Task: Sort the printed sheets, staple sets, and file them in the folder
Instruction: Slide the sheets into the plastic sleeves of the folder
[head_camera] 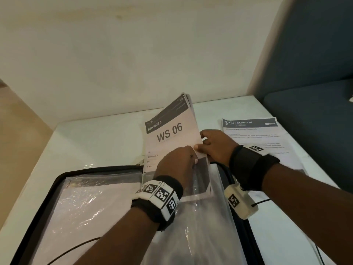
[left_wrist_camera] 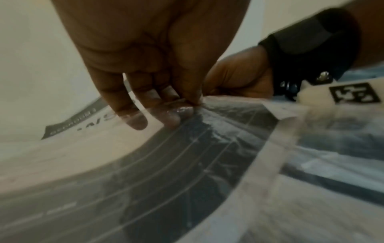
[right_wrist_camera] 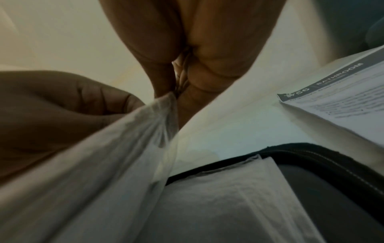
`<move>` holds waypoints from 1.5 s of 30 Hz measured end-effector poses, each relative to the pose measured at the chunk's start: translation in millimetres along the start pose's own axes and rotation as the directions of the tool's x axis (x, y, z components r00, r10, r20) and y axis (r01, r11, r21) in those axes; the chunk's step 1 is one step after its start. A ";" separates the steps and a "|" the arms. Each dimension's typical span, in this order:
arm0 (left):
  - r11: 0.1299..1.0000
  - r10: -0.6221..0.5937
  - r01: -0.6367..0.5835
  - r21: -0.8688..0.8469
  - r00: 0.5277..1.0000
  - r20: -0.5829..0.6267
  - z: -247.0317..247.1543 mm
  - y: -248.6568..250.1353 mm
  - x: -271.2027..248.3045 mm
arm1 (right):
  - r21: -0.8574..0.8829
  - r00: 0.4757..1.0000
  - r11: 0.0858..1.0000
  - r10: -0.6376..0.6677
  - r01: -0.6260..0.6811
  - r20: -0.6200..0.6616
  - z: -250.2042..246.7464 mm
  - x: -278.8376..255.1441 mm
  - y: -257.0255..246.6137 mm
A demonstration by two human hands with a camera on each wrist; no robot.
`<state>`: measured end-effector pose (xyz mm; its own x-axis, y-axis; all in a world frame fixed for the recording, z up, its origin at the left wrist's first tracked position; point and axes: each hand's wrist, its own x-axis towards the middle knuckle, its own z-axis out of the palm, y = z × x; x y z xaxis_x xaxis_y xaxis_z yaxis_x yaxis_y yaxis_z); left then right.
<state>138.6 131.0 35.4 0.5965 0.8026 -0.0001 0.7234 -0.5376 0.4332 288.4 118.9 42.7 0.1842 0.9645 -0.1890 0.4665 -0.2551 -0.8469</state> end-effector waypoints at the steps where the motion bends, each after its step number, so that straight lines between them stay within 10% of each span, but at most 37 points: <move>1: 1.000 -0.001 0.002 0.021 0.999 -0.037 0.4 1.3 0.7 | -0.026 1.000 1.000 -0.003 0.003 0.020 0.6 0.1 2.9; 6: 0.999 -0.001 -0.004 -0.048 0.994 -0.111 -0.3 -3.7 4.0 | -0.037 0.993 0.998 0.063 -0.059 0.104 -9.6 -1.0 6.7; 12: 0.998 0.028 -0.022 -0.064 0.995 0.099 14.5 -7.1 -1.6 | -0.088 0.930 0.947 0.321 -0.310 0.180 -5.5 3.6 13.2; 20: 1.000 -0.015 0.016 -0.007 0.981 0.195 23.6 -8.4 -2.8 | -0.107 0.940 0.935 0.330 -0.338 -0.087 2.8 38.3 14.8; 30: 0.998 -0.027 0.024 -0.052 0.998 -0.065 8.8 -2.3 1.5 | -0.186 0.932 0.941 0.316 -0.284 0.179 -28.0 13.8 -8.0; 37: 0.998 -0.061 0.062 0.004 0.985 0.159 5.5 -35.2 -18.5 | -0.207 0.936 0.941 0.304 -0.267 0.176 -29.2 20.7 -1.9; 45: 0.987 -0.044 0.029 0.160 0.995 0.089 6.8 -66.9 -24.8 | -0.252 0.935 0.938 0.291 -0.237 0.205 -16.4 33.3 -5.7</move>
<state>77.8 145.3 0.3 0.5927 0.7993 -0.0989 0.7869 -0.5484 0.2830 306.1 151.4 49.4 0.1309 0.8410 -0.5250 0.6122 -0.4851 -0.6244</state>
